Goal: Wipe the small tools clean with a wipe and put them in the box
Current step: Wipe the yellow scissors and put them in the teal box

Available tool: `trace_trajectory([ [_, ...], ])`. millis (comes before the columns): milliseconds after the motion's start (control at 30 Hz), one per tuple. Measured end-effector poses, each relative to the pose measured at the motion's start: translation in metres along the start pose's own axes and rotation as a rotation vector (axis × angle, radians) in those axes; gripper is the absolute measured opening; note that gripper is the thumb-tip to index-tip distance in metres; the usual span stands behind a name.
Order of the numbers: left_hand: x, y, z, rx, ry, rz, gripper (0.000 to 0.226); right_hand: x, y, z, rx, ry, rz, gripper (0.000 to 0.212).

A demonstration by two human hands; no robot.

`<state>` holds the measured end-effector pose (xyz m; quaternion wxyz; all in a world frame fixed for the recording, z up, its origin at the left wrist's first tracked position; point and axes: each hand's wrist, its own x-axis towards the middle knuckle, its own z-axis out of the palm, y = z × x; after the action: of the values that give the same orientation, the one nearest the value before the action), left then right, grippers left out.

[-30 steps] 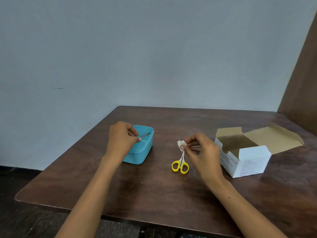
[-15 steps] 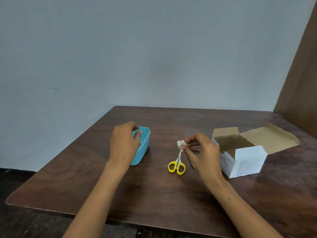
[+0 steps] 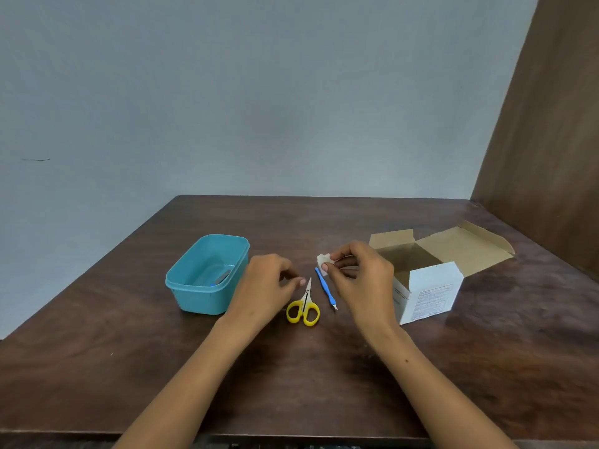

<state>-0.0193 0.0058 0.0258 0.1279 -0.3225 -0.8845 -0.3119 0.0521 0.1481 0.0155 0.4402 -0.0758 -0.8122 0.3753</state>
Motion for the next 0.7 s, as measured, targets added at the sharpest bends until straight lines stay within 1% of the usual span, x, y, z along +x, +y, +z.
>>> trace_trajectory([
  [100,-0.003,-0.004,0.003,0.037,-0.083,-0.022,0.033,-0.001,0.000,0.000,-0.004,-0.018,0.013,0.017],
  [167,-0.005,-0.006,0.003,0.066,-0.112,-0.035,0.036,0.000,0.000,0.000,-0.002,-0.024,0.013,0.016],
  [433,-0.006,-0.008,0.000,0.073,-0.132,-0.046,0.023,-0.001,-0.001,0.001,0.000,-0.071,0.017,0.014],
  [700,-0.009,-0.007,0.009,0.103,-0.102,-0.022,0.014,-0.001,-0.001,0.001,0.000,-0.095,0.033,0.016],
])
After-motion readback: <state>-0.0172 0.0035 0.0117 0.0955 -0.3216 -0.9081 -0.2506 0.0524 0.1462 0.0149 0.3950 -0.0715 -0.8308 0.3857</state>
